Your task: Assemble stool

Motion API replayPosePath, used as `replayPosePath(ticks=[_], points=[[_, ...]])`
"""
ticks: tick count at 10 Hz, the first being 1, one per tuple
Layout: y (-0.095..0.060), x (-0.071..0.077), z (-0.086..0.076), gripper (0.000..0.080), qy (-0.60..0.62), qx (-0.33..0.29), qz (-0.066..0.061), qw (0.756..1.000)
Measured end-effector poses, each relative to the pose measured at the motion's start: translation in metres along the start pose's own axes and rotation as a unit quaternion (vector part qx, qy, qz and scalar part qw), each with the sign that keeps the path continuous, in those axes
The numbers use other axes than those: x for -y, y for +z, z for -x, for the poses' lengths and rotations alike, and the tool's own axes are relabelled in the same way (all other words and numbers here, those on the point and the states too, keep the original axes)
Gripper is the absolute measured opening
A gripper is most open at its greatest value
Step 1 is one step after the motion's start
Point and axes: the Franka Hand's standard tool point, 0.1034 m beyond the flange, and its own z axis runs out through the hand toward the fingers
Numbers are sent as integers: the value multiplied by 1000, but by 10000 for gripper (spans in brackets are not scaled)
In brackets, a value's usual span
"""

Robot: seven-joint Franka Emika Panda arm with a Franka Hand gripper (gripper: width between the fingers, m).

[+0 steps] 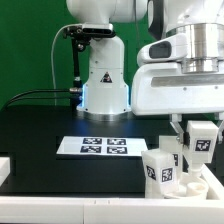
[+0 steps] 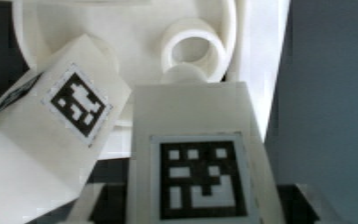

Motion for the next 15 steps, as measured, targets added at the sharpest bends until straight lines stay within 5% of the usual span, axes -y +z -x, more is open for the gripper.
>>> replayPosePath(ticks=[15], points=[[29, 4, 13, 328, -9, 8, 8, 1000]])
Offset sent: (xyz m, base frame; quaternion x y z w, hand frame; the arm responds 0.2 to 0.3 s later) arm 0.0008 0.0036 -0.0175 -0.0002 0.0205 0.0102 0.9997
